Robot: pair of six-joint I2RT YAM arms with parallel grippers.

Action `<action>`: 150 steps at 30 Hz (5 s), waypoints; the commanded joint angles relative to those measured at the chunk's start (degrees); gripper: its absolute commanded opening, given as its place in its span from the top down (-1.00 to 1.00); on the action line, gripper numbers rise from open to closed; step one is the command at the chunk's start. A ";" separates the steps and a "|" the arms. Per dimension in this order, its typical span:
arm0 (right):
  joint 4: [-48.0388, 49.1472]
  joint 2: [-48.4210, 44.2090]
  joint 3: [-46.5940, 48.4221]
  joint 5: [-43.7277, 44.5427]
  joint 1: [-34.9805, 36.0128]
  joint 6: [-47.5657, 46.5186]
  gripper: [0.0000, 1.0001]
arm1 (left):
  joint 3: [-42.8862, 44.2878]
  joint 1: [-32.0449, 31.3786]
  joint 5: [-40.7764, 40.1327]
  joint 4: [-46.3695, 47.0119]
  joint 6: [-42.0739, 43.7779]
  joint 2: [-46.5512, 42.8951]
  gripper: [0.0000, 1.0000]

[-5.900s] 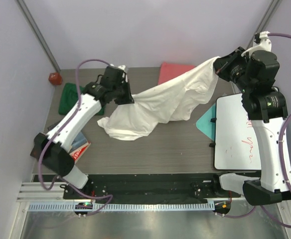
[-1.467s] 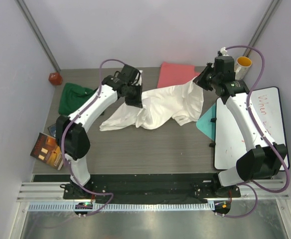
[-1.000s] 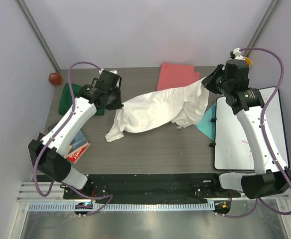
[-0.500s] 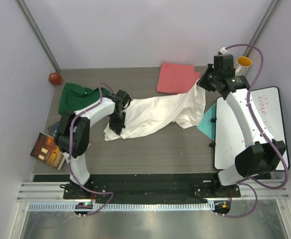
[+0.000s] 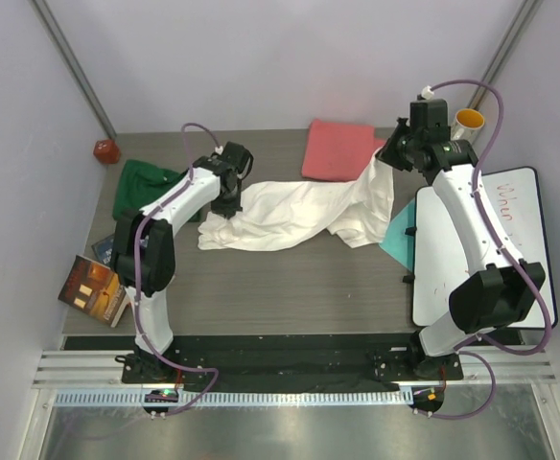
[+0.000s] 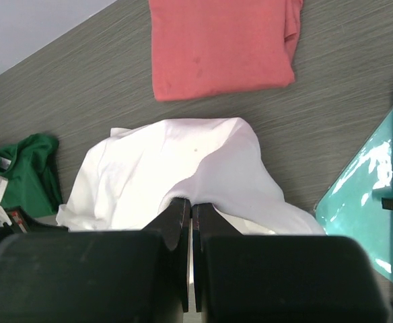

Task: Fold and stack the t-shirts

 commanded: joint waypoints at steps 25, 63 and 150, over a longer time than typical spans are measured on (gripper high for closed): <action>1.31 0.09 -2.90 -1.97 -0.30 1.82 0.98 | 5.97 5.07 -16.45 -0.34 -7.75 8.69 -0.20; 5.35 3.25 -8.08 -1.53 -3.99 1.82 0.98 | -17.95 4.10 3.06 10.29 -2.04 -12.00 -0.14; 12.65 3.61 -9.94 -2.92 -12.24 1.64 0.98 | 6.57 8.67 -4.67 1.86 -13.11 -10.94 1.00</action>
